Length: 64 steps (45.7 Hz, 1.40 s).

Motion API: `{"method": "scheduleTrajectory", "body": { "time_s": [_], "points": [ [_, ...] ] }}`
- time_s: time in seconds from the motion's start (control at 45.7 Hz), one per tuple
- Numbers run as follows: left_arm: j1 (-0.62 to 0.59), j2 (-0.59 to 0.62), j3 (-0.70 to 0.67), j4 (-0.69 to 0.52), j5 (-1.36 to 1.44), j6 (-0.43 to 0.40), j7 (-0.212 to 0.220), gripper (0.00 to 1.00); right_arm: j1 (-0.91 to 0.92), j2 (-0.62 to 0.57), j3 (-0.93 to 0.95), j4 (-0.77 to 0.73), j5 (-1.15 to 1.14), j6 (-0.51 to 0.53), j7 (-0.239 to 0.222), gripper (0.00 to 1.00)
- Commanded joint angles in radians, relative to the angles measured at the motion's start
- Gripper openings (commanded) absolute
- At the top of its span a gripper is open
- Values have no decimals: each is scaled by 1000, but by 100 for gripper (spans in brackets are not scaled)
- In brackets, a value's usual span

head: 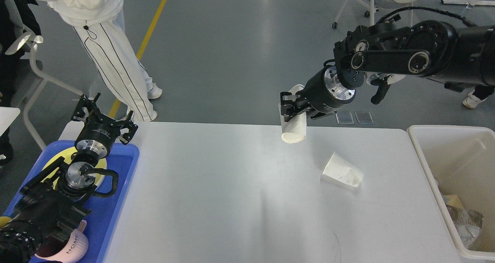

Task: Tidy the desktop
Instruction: 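Lift the paper cup and drop it into the white bin, then raise the right arm back over the table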

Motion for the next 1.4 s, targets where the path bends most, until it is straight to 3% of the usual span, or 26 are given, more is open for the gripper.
{"method": "scheduleTrajectory", "body": {
  "time_s": [0.0, 0.175, 0.284, 0.394, 0.612, 0.809, 0.831, 0.853, 0.875, 0.897, 1.378],
  "points": [
    [0, 0, 0, 0, 0, 0, 0, 98, -149, -58, -36, -109, -7, -44, 1, 0],
    [0, -2, 0, 0, 0, 0, 0, 98, -444, -193, -31, -353, -53, -130, 4, 0],
    [0, -2, -2, 0, 0, 0, 0, 98, -619, -216, -22, -561, -48, -332, 7, 0],
    [0, -2, -2, 0, 2, 0, 0, 98, -767, -216, -19, -759, -25, -449, 8, 0],
    [0, -2, 0, 0, 2, 0, 0, 98, -1067, -180, 102, -1140, 178, -502, 10, 0],
    [0, -2, 0, 0, 2, 0, 0, 98, -1137, -163, 119, -1180, 214, -549, 10, 0],
    [0, -2, 0, 0, 2, 0, 0, 98, -1140, -166, 121, -1180, 214, -551, 10, 6],
    [0, -2, 0, 0, 2, 0, 0, 98, -1142, -169, 122, -1178, 214, -545, 10, 29],
    [0, -2, 0, 0, 2, 0, 0, 98, -1145, -172, 125, -1178, 214, -545, 10, 76],
    [0, -2, 0, 0, 2, 0, 0, 98, -1145, -172, 128, -1177, 215, -542, 11, 100],
    [0, -2, 0, 0, 0, 0, 0, 98, -1151, -158, 128, -1183, 215, -549, 14, 100]
  ]
}}
